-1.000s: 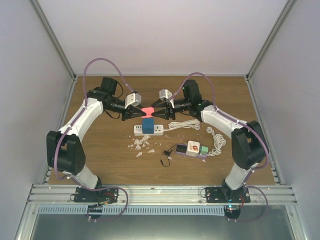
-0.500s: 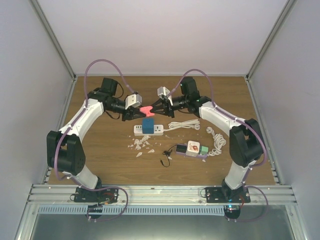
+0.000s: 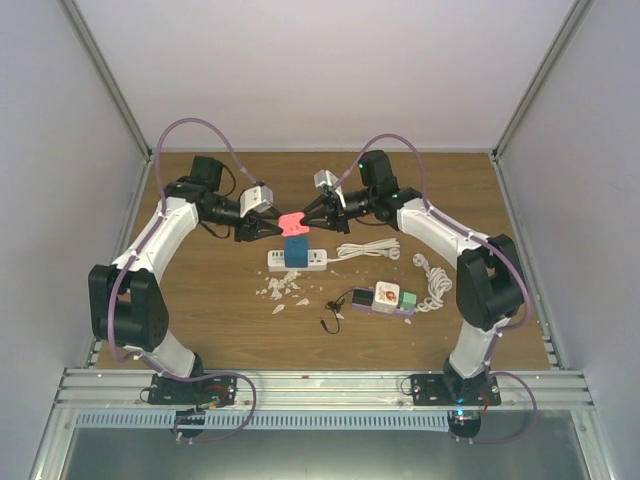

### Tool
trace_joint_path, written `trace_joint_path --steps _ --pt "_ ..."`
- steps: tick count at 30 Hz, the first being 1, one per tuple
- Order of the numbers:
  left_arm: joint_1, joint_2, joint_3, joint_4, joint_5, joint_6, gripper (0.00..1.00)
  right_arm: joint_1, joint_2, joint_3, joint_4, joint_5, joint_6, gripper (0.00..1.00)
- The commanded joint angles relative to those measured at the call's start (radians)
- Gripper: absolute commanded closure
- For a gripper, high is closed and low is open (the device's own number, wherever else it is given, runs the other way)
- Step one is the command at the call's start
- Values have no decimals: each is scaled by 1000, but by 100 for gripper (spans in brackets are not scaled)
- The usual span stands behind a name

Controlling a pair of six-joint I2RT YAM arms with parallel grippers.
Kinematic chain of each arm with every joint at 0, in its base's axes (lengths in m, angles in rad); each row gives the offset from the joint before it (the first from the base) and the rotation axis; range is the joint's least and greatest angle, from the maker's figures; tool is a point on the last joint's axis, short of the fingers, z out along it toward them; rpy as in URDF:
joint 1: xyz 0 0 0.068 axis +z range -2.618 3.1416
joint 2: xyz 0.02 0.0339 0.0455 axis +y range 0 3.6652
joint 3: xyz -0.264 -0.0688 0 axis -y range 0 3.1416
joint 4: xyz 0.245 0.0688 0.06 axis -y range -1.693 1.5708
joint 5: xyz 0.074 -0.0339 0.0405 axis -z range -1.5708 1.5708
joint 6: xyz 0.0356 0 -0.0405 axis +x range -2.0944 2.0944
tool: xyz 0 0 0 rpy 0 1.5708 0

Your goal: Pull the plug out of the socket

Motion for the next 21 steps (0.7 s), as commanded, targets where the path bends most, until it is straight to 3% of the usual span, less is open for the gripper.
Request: trace_joint_path --steps 1,9,15,21 --pt "2 -20 22 -37 53 4 59 -14 35 40 -56 -85 50 99" --pt "2 9 56 -66 105 -43 68 -16 52 56 -91 -114 54 99" --pt "8 27 64 -77 120 -99 64 -18 60 67 -88 -128 105 99" --pt "57 76 83 -113 229 -193 62 -23 76 76 -79 -136 144 99"
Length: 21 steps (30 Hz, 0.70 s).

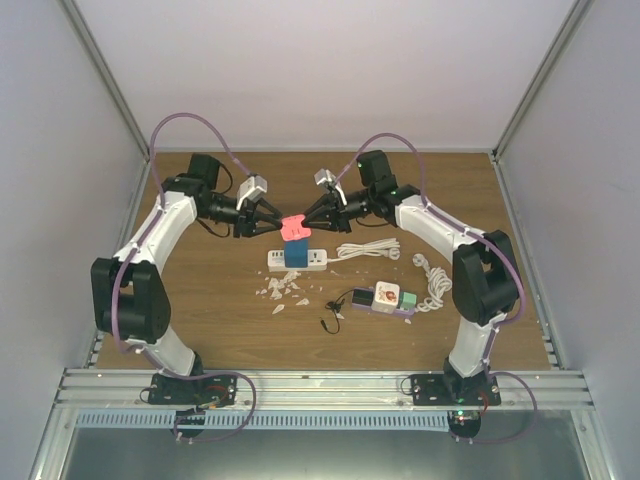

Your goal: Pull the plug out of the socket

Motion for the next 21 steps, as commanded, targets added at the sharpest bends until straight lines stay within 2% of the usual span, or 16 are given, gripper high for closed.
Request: trace_joint_path --steps 1,5,8,13,19,21 --pt "35 47 43 -50 115 -64 62 -8 28 32 4 -42 53 99" --pt "36 67 43 -67 139 -86 62 -10 34 32 18 -43 77 99" --pt "37 63 17 -38 149 -123 56 -13 39 33 27 -43 93 99" --pt "34 48 -25 49 152 -213 54 -16 50 38 42 -49 130 100" --pt "28 60 -42 55 153 -225 48 -22 68 50 54 -56 162 99" --pt "20 61 -46 65 157 -236 50 -22 76 59 51 -61 166 99"
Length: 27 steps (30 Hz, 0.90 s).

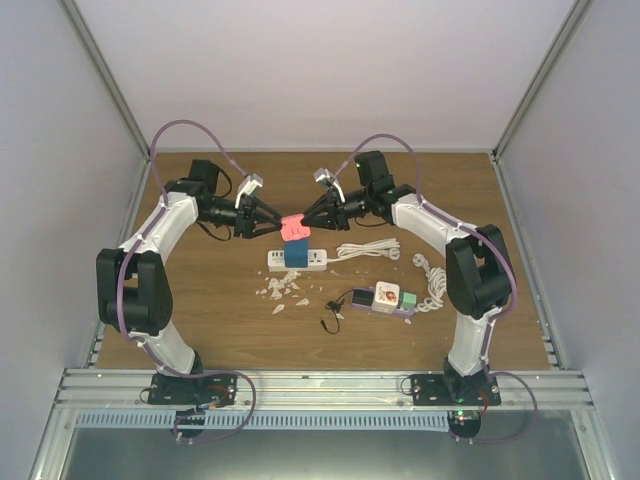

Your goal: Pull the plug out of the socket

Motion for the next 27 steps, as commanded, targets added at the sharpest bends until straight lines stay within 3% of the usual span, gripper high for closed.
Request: trace_joint_path --steps 1,4,15,21,22,27 --pt "-17 0 -17 47 36 -34 52 -11 26 46 18 -40 33 99" --pt "-24 3 -23 55 42 -55 59 -12 34 55 11 -49 32 100" --pt "-40 17 -49 156 29 -177 67 -12 53 81 -40 -73 -8 99" --pt "-47 12 -51 161 85 -160 85 -13 69 108 -84 -80 -38 99" --pt "-48 12 -48 158 92 -159 88 -15 67 109 -88 -82 -41 94" --pt "-41 18 -34 150 113 -170 98 -53 33 86 -84 -77 -68 53"
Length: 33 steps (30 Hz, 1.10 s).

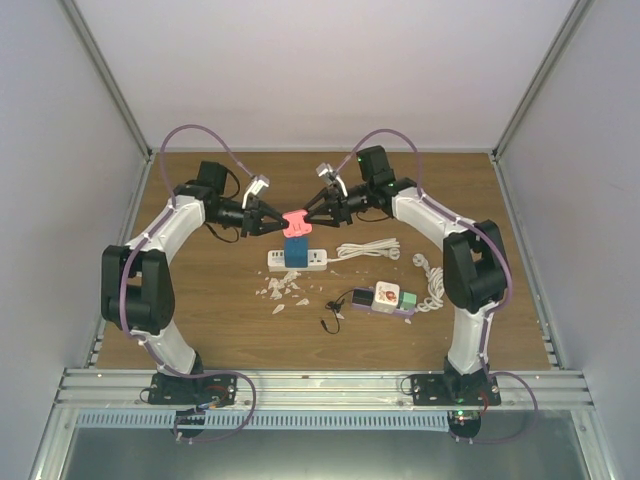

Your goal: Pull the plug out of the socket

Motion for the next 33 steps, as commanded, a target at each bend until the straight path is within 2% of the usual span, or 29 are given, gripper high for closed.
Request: trace_joint_path --steps 1,3,7,12,18,25,33 --pt "3 11 17 10 85 -16 99 -43 -34 -6 -7 -15 -63 45" --pt "10 15 24 2 113 -27 99 -65 -62 -29 -9 8 -105 34" --pt "16 17 39 -16 154 -41 100 -92 -109 -101 27 80 -166 24" --pt "16 -4 39 36 177 -117 100 -94 -118 -202 153 182 -121 18" --pt "15 -33 35 115 194 -233 100 -84 -106 -273 348 223 -22 3" --pt "13 -61 19 242 187 -375 100 -32 -82 -267 463 232 26 0" --pt "11 -77 26 210 190 -370 100 -3 -76 -265 576 245 107 0"
